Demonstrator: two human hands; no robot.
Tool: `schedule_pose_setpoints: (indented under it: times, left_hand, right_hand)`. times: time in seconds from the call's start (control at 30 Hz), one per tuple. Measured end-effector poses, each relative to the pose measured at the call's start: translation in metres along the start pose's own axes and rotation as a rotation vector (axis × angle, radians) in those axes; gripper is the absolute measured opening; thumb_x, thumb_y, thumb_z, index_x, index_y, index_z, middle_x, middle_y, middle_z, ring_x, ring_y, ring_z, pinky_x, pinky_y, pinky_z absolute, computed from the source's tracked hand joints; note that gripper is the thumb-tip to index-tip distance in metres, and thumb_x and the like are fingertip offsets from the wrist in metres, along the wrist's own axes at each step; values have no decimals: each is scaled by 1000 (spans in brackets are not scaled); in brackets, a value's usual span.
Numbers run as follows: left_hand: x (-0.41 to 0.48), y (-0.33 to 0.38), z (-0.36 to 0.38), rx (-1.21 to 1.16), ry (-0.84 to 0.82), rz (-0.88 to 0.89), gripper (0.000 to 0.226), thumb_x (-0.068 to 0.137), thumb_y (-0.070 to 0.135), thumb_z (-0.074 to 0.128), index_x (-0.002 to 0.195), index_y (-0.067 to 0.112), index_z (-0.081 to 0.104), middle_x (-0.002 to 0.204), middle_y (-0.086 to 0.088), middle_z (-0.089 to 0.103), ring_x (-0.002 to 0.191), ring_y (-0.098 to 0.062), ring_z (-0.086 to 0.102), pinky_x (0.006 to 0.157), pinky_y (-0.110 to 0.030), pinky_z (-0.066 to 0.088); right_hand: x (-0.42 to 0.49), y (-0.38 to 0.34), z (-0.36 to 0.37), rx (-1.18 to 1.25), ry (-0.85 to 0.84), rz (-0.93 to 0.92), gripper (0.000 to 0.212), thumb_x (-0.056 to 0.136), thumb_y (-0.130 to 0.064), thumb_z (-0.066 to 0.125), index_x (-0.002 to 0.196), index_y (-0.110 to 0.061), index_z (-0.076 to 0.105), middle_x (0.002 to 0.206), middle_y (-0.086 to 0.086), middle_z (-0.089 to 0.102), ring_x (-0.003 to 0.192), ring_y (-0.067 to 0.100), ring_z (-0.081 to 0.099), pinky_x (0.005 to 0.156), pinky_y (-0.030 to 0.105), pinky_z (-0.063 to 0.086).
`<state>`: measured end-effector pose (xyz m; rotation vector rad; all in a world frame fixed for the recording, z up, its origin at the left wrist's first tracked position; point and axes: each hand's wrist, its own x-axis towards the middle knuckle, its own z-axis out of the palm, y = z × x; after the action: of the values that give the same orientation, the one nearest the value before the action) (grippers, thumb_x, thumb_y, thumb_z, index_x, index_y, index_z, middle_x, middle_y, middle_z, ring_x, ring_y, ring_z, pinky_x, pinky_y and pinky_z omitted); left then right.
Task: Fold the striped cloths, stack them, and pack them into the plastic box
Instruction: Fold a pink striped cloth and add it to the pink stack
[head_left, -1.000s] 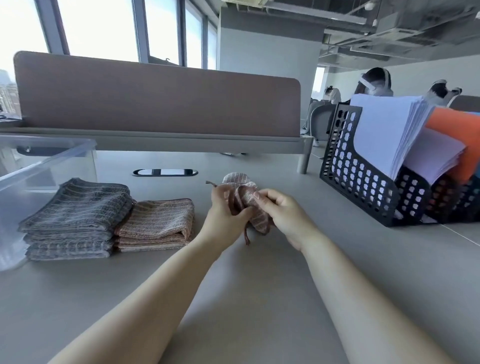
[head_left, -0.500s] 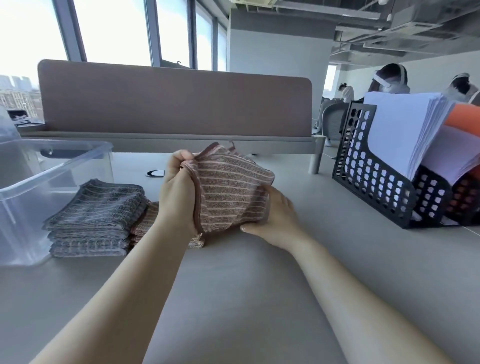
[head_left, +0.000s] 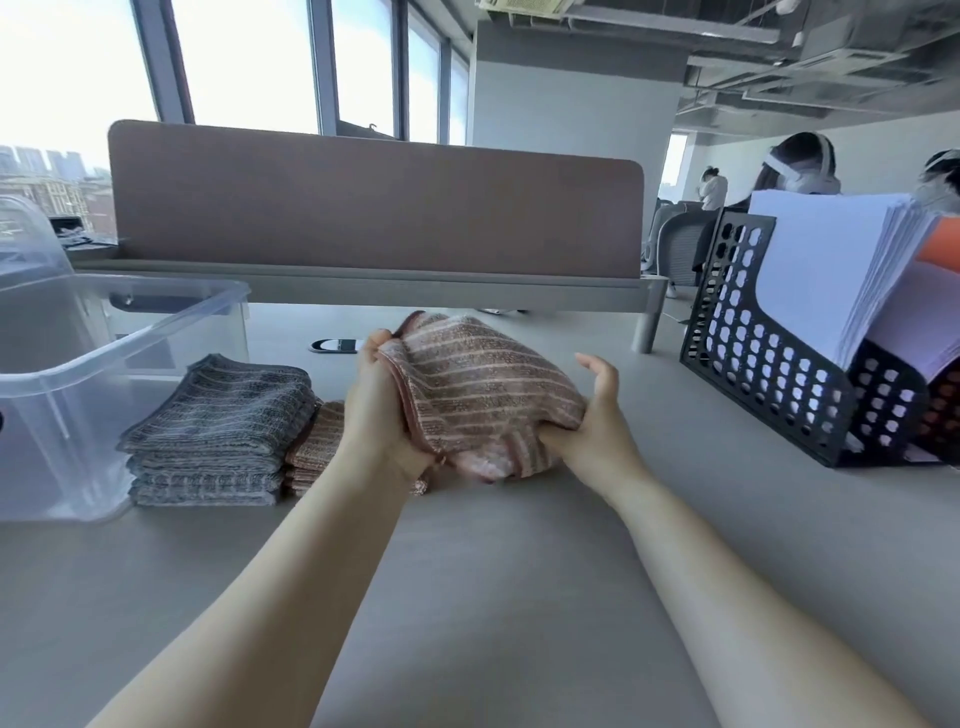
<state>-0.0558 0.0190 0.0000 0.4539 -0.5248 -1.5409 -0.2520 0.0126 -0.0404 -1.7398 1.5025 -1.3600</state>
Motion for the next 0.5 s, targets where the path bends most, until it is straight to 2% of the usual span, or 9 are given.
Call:
schedule_pose_setpoints:
  times: [0.07, 0.1, 0.17, 0.2, 0.3, 0.37, 0.4, 0.43, 0.5]
  left_hand:
    - [-1, 9, 1, -9, 67, 149, 24, 97, 24, 38, 120, 20, 45, 124, -14, 57, 105, -31, 61, 86, -63, 47]
    - [0, 14, -2, 13, 85, 196, 21, 97, 19, 37, 115, 24, 46, 129, -17, 56, 109, -34, 60, 87, -67, 44]
    - [4, 20, -8, 16, 21, 186, 29, 91, 21, 43, 120, 20, 46, 139, -19, 49, 121, -38, 53, 90, -71, 39]
    - [3, 21, -9, -3, -25, 139, 43, 87, 25, 48, 130, 18, 43, 140, -19, 48, 123, -39, 51, 90, -70, 40]
    - [0, 14, -7, 11, -114, 0, 62, 88, 37, 52, 144, 22, 33, 137, -18, 53, 119, -40, 55, 83, -60, 50]
    - [-2, 8, -4, 31, -157, -52, 73, 81, 35, 60, 146, 21, 31, 140, -16, 50, 122, -38, 54, 85, -58, 50]
    - [-5, 6, -3, 14, -199, -76, 73, 80, 33, 61, 144, 17, 32, 140, -15, 51, 122, -36, 54, 88, -57, 49]
    - [-10, 4, 1, 16, -249, -100, 59, 84, 32, 57, 137, 14, 39, 133, -14, 56, 115, -34, 59, 86, -54, 51]
    - [-19, 1, 8, 34, -305, -76, 18, 94, 26, 42, 109, 19, 50, 103, -8, 64, 86, -26, 68, 74, -43, 57]
  right_hand:
    - [3, 7, -12, -151, 159, 43, 80, 74, -26, 77, 135, -27, 25, 104, 3, 62, 93, 26, 61, 84, 39, 49]
    - [5, 11, -19, -206, 248, 77, 75, 76, -29, 75, 135, -25, 28, 105, 4, 63, 93, 28, 60, 81, 39, 48]
    - [10, 20, -34, -277, 391, 170, 62, 83, -27, 67, 133, -22, 32, 112, 4, 62, 98, 30, 61, 80, 40, 47]
    - [13, 25, -39, -301, 408, 218, 57, 84, -23, 64, 133, -22, 34, 116, 4, 61, 101, 31, 59, 81, 40, 46]
    - [17, 33, -43, -388, 325, 224, 52, 82, -11, 58, 132, -15, 46, 126, 10, 56, 116, 29, 51, 94, 35, 39]
    - [15, 25, -38, -391, 344, 75, 42, 82, -7, 54, 124, -12, 57, 124, 11, 55, 116, 27, 50, 96, 29, 36]
    - [12, 16, -35, -306, 330, 8, 36, 86, -8, 52, 120, -13, 60, 122, 9, 55, 114, 24, 52, 93, 27, 37]
    - [8, 6, -32, -174, 279, -15, 30, 91, -13, 51, 119, -14, 60, 119, 5, 57, 110, 19, 54, 88, 22, 40]
    - [0, -11, -25, 33, 90, 26, 30, 97, -34, 45, 119, -17, 58, 115, -2, 60, 103, 12, 56, 84, 23, 43]
